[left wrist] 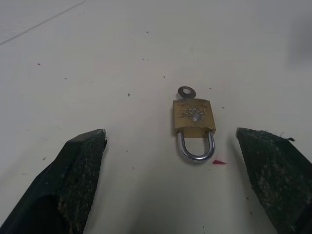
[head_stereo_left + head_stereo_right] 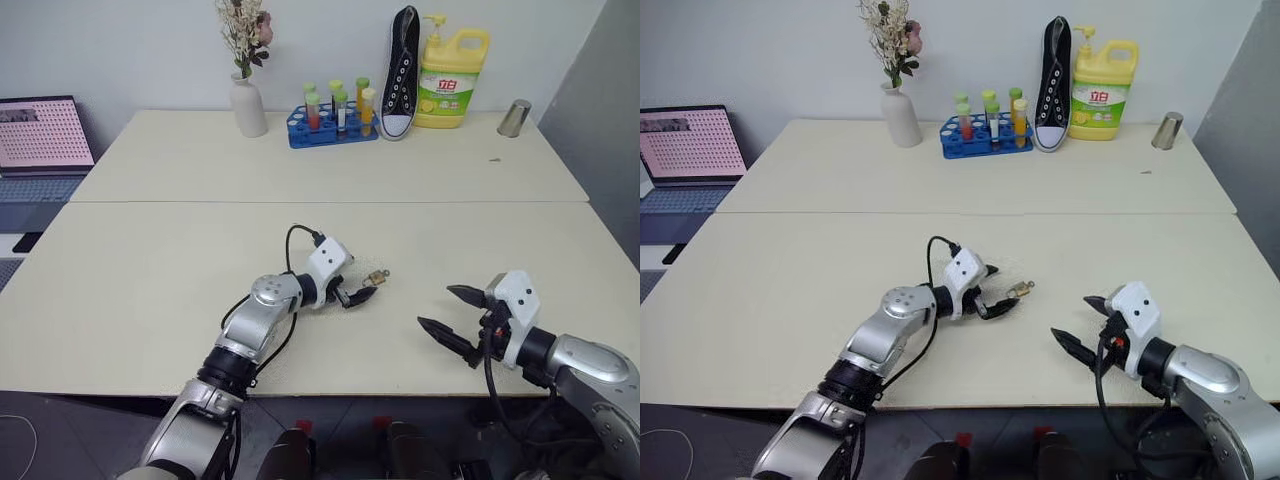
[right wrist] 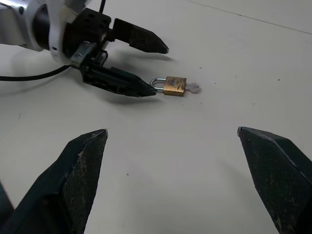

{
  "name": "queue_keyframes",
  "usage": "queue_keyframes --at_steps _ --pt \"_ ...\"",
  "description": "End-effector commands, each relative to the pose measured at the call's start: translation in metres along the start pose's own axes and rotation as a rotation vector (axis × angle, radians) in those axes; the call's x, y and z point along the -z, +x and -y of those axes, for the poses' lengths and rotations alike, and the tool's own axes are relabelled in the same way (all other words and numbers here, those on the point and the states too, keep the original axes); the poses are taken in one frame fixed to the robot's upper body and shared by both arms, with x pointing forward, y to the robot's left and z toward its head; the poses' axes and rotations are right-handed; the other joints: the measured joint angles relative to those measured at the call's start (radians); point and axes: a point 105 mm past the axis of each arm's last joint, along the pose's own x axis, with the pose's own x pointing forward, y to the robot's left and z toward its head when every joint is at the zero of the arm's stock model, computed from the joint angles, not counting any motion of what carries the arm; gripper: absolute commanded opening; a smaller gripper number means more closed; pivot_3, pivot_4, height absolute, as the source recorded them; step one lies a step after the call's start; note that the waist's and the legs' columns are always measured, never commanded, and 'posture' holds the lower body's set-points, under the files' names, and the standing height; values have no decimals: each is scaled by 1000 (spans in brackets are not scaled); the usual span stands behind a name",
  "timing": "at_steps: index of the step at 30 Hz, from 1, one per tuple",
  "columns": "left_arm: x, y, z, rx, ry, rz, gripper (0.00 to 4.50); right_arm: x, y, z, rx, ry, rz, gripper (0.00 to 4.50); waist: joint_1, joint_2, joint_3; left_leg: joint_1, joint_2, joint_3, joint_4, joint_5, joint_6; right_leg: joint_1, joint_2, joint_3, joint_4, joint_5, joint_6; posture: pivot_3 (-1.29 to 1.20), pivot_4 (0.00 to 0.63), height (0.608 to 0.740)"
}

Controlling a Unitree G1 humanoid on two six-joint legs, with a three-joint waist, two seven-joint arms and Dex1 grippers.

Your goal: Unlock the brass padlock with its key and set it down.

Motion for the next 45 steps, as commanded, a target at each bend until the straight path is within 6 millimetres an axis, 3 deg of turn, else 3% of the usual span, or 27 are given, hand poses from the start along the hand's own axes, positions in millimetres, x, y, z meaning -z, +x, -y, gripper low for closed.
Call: queue_keyframes --at_steps 1,8,12,20,27,28,31,33,38,41,45 --pt "-10 14 6 68 52 19 4500 -9 -5 -9 -4 -45 15 4469 2 0 0 0 0 0 0 0 0 0 0 0 0 0 0 0 150 740" --pt "-1 33 4 91 17 -65 4500 -7 -8 -16 -11 -50 -3 4469 1 -1 0 -1 -1 0 1 0 0 1 -1 -1 0 0 1 0 150 740" --pt "6 33 3 102 13 -105 3576 -10 -7 -16 -11 -50 10 4500 1 -1 -1 0 -1 0 1 0 0 1 0 -1 0 0 1 0 150 740" --pt "17 23 1 115 17 -164 1052 -16 -5 -14 -21 -45 38 4500 0 -1 -1 1 -1 0 1 0 0 2 0 -1 0 0 1 0 150 740" --pt "22 6 7 168 24 -158 987 -21 -3 -14 -37 -65 53 4500 -6 -1 -2 3 0 0 0 0 0 2 0 0 1 0 1 0 150 740" --pt "15 3 8 168 46 -112 987 -24 -2 -14 -38 -95 69 4500 -7 -1 -2 3 0 0 0 0 0 2 0 0 0 0 1 0 150 740" --pt "-46 -25 18 141 255 235 987 -32 3 -10 -31 -176 115 4500 -11 -1 -1 3 1 1 -1 0 0 2 0 1 0 0 1 0 150 740" --pt "-59 -40 23 121 359 312 987 -33 5 -10 -42 -180 129 4500 -2 -1 -1 1 1 0 -1 2 -3 -1 0 2 1 0 0 0 150 740" --pt "-61 -75 35 146 699 383 987 -42 9 -27 -234 -145 160 4500 11 -1 -1 1 1 1 0 0 -1 0 0 1 0 0 0 0 150 740" --pt "-65 -86 37 124 874 439 987 -45 12 -30 -306 -113 150 4500 10 -1 -1 1 0 1 0 0 0 0 0 1 -1 0 0 0 150 740" --pt "-54 -103 40 149 1168 460 987 -52 20 -36 -406 -43 137 4500 8 -1 -1 1 0 0 0 0 0 0 -1 1 -1 0 0 0 150 740"
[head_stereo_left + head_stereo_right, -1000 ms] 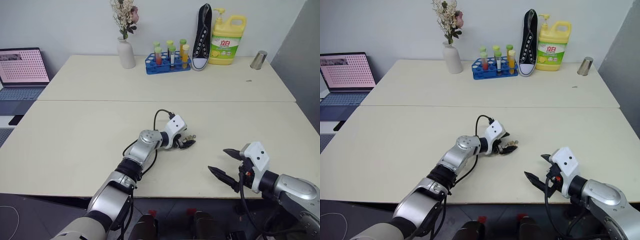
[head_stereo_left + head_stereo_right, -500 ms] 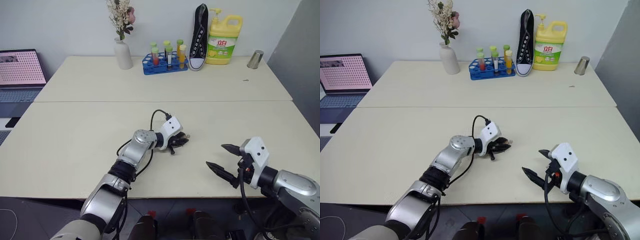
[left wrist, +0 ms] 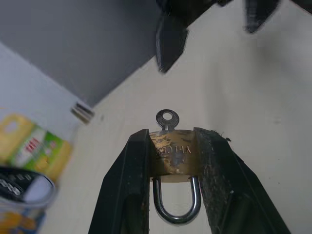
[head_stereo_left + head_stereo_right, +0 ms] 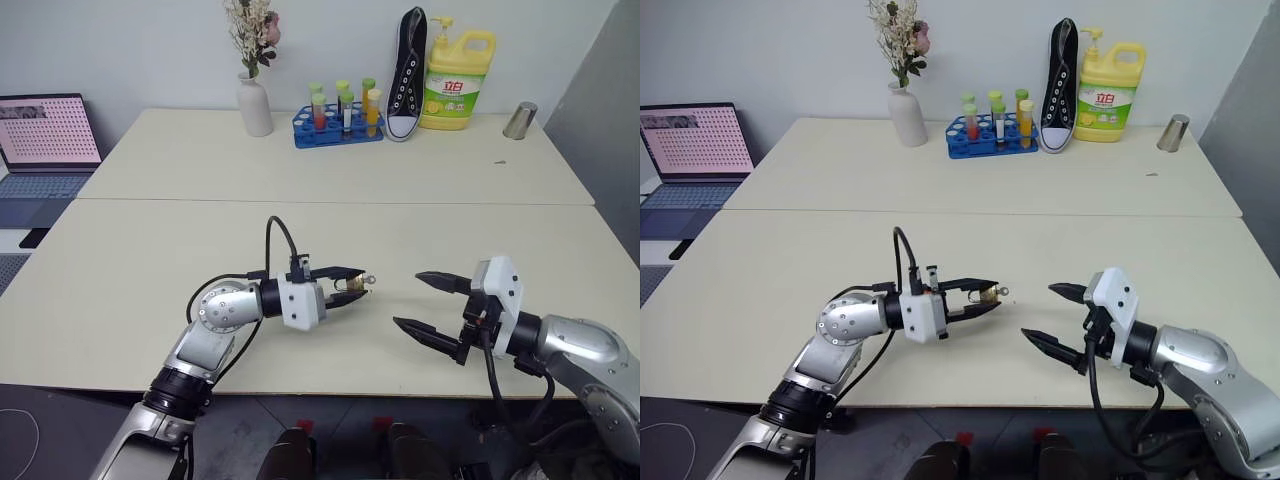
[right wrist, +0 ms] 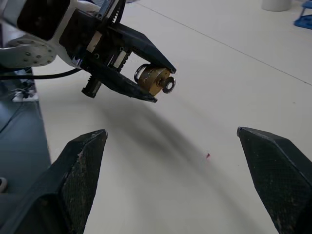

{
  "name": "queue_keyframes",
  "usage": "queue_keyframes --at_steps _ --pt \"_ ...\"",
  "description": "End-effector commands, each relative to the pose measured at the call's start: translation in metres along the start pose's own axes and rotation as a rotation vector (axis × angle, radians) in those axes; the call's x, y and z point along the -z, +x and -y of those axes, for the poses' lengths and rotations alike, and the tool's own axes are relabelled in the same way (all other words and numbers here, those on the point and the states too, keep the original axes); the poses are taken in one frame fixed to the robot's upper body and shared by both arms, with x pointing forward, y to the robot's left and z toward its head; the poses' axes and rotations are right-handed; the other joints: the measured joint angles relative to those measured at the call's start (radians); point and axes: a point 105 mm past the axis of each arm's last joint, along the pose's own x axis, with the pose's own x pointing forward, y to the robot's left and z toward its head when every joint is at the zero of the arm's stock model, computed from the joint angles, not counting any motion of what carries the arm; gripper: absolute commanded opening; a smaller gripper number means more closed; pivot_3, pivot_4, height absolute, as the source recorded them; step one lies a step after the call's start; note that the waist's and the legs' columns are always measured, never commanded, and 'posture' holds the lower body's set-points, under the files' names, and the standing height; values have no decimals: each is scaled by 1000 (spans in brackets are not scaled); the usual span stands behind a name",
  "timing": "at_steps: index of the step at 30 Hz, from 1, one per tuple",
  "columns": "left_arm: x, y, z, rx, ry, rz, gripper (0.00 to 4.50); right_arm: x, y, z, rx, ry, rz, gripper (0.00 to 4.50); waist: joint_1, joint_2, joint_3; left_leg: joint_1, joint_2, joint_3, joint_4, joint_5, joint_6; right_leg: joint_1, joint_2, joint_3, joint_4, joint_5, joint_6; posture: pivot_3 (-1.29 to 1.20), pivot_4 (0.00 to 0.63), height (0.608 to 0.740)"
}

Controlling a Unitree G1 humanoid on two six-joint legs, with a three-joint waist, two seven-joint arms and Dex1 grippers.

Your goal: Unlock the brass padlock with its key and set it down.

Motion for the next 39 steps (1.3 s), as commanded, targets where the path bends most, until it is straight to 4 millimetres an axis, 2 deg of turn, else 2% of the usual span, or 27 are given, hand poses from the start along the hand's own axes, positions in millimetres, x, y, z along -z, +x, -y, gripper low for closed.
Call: queue_keyframes --at_steps 1,4,12,22,25,35,36,39 --pt "-7 -13 -4 5 229 39 987 -7 10 -8 -97 55 11 4500 -2 0 0 0 0 0 0 0 0 0 0 0 0 0 0 0 150 740" --pt "-12 -18 -1 7 289 56 987 -4 25 -9 -128 88 -8 4500 -7 0 0 0 0 0 0 0 0 0 0 0 0 0 0 0 150 740" --pt "-12 -19 -3 -38 310 35 987 -11 45 -15 -211 187 1 4500 -11 0 0 -1 0 -1 0 0 0 -1 0 -1 1 0 0 0 150 740" --pt "-14 -18 -4 -29 324 26 987 -16 48 -16 -230 203 5 4500 -12 0 0 -1 0 -1 0 0 0 -1 0 -1 2 0 0 0 150 740" --pt "-14 -17 -4 -28 325 28 987 -16 49 -15 -230 210 9 3881 -12 0 0 -1 0 -1 0 0 0 -1 0 -1 2 0 0 0 150 740" --pt "-17 -15 -4 -24 334 31 987 -15 49 -17 -250 214 -4 212 -12 0 0 -1 0 -1 0 0 0 -1 0 -1 2 0 0 0 150 740" --pt "-17 -15 -3 -23 333 31 987 -16 49 -16 -251 219 -2 0 -12 0 0 -1 0 -1 0 0 0 -1 0 -1 2 0 0 0 150 740" --pt "-18 -15 -2 -21 334 30 987 -17 49 -16 -259 219 0 0 -12 0 0 -1 0 -1 0 0 0 -1 0 -1 2 0 0 0 150 740"
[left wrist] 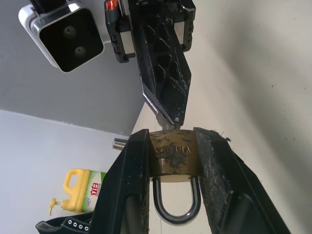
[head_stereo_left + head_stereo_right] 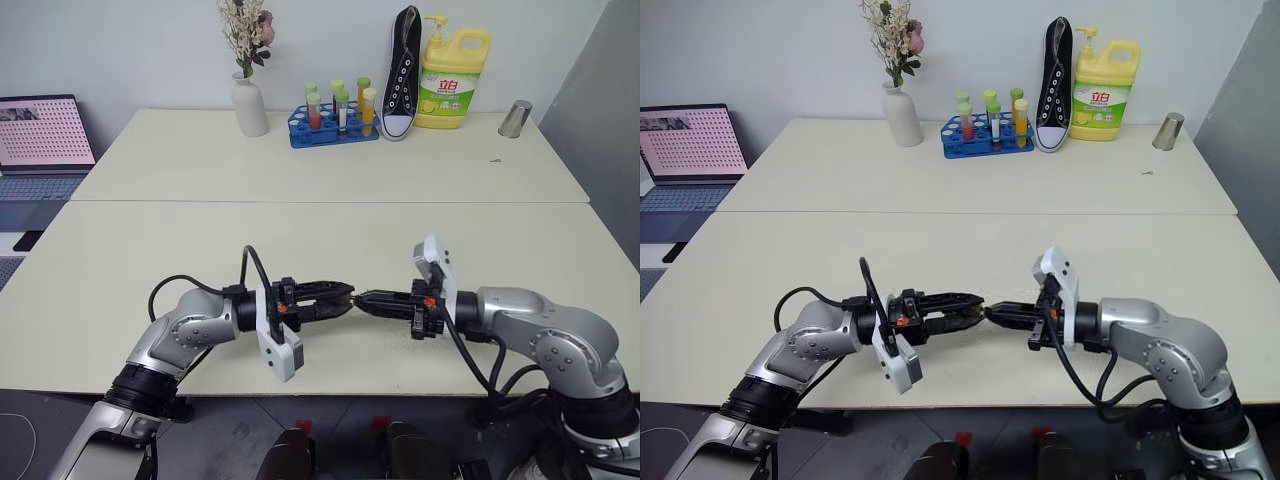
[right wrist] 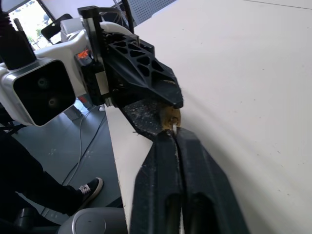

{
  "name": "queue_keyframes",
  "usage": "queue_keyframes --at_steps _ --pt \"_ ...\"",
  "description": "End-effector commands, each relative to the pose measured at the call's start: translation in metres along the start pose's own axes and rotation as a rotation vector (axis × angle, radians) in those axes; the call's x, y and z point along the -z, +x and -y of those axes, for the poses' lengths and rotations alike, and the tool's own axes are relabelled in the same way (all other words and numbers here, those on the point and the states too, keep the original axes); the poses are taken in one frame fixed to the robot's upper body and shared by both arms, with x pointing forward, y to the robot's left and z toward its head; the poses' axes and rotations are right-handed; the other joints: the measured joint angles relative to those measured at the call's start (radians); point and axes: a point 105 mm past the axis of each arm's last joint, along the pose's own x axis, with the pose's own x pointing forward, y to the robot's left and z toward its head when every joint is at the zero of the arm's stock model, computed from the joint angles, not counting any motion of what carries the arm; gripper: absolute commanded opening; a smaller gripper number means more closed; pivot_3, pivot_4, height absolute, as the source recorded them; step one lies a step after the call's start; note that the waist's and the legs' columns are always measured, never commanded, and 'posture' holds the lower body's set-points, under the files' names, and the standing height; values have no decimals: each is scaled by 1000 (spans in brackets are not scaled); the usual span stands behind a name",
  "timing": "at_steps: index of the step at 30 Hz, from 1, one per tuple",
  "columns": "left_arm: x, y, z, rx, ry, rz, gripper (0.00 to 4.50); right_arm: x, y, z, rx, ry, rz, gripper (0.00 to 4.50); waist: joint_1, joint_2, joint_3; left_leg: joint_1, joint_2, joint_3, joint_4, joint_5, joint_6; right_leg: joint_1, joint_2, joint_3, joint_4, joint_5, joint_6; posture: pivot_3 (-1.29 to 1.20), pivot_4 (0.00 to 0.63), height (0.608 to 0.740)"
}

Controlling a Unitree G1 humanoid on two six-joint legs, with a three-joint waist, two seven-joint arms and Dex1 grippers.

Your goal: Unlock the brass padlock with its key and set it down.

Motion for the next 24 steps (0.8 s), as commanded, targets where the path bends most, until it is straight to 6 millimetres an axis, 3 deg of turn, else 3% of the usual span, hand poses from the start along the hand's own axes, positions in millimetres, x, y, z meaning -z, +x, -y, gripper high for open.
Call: queue_keyframes --at_steps 1,10,17,24 --pt "-5 0 -5 -17 25 17 987 -9 1 -7 -47 -28 22 0 0 0 0 0 0 0 0 0 0 0 0 0 0 0 0 0 150 740" --pt "-7 1 -2 11 53 24 987 -22 -11 -10 -163 184 9 0 0 0 0 0 0 0 0 0 0 0 0 0 0 0 0 0 150 740" --pt "-3 2 -1 40 90 10 987 -22 -10 6 -166 425 -57 0 0 0 0 0 0 0 0 0 0 0 0 0 1 0 0 0 150 740" --pt "-2 3 2 48 96 -3 987 -25 -6 11 -157 495 -69 0 -2 1 0 -1 0 0 0 0 0 -1 0 0 1 0 0 0 150 740"
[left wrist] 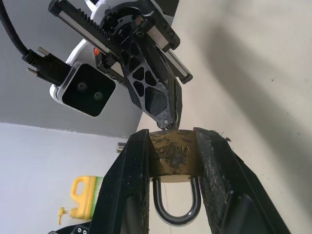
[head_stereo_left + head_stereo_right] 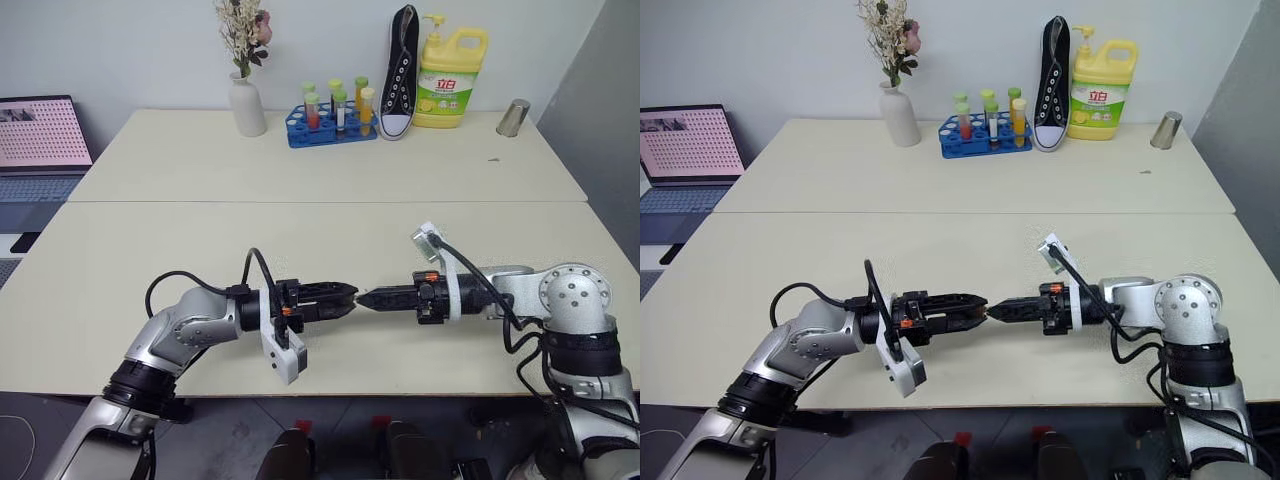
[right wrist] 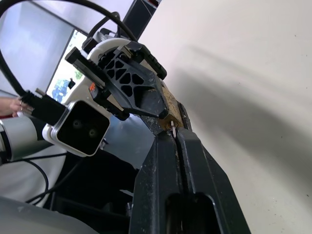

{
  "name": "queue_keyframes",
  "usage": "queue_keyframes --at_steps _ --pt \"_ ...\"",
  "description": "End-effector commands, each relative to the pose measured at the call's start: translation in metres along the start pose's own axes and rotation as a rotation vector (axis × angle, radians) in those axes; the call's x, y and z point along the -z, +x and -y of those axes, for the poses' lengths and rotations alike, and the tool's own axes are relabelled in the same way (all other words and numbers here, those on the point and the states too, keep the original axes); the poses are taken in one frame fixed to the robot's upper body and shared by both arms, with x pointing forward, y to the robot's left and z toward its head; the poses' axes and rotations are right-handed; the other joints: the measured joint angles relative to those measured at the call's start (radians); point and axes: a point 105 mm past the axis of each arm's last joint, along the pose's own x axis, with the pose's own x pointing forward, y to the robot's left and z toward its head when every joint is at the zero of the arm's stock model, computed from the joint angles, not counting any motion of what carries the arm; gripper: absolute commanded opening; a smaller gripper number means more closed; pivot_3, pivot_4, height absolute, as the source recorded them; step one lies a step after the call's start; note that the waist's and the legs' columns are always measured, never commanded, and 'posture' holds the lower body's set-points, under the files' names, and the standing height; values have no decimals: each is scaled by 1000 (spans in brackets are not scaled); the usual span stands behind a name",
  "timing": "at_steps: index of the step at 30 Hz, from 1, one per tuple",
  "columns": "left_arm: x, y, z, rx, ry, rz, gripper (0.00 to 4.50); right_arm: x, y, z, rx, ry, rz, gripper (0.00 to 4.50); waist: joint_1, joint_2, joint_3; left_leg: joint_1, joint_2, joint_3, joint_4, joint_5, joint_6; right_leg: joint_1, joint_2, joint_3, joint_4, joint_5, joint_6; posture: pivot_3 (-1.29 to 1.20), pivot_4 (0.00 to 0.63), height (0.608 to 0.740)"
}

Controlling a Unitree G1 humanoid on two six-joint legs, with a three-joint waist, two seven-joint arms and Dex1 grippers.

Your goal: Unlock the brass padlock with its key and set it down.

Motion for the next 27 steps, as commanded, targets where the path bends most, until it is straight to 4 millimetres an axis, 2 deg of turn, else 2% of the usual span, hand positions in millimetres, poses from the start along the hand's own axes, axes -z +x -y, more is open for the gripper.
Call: queue_keyframes --at_steps 1,17,20,24,26,27 --pt "-1 0 2 20 15 -1 987 -12 -4 -14 -50 -31 33 0 0 0 0 0 0 0 0 0 0 0 0 0 0 0 0 0 150 740" --pt "-1 1 5 14 9 -3 987 -11 1 -19 -58 -32 33 0 -1 0 0 0 0 0 0 0 0 0 0 0 0 0 0 0 150 740" --pt "-1 0 4 4 -3 -7 987 -11 2 -18 -27 -73 41 643 -1 0 0 0 0 0 0 0 0 0 0 0 0 0 0 0 150 740" --pt "-1 0 3 -16 -21 -13 987 2 -5 -14 76 -279 -33 2061 0 1 0 -1 0 0 0 0 0 -1 0 0 0 0 0 0 150 740" --pt "-1 0 2 -20 -24 -12 987 2 -8 -11 86 -324 -28 2849 -1 1 0 -1 0 -1 0 0 0 -1 0 -1 -1 0 0 0 150 740" --pt "-2 0 2 -20 -24 -12 987 1 -9 -9 89 -342 -26 3094 -1 1 0 -1 0 -1 0 0 0 -1 0 -1 -1 0 0 0 150 740"
